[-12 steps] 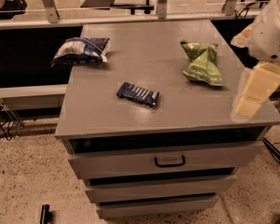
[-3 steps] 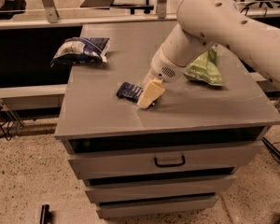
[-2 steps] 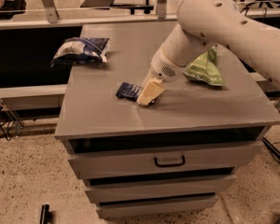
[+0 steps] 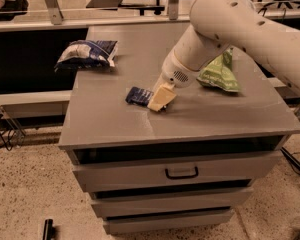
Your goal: Move rxbar blueberry near blue chip bag
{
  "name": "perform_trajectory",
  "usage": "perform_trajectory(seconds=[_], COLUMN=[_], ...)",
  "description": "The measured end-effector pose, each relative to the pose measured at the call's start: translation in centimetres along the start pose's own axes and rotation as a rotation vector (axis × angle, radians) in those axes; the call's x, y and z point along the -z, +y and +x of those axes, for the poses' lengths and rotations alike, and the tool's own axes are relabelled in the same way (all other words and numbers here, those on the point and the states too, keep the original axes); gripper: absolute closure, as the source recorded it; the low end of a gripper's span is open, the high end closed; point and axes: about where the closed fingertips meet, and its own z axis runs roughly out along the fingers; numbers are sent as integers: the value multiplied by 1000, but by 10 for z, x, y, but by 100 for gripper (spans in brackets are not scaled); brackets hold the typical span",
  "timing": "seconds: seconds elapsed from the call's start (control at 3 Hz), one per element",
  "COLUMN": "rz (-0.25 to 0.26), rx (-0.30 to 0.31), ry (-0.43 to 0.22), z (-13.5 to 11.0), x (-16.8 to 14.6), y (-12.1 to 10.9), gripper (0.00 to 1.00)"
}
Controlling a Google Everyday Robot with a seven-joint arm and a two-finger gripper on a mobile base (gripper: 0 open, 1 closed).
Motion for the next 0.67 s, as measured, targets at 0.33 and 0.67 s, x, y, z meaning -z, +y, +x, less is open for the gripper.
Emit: perform_trajectory(seconds=[0.33,0.67], rz=[0,3], rx=[0,2], ry=[0,-29], z=[0,-2], x=[0,8], y=[0,-1], gripper=[100,100])
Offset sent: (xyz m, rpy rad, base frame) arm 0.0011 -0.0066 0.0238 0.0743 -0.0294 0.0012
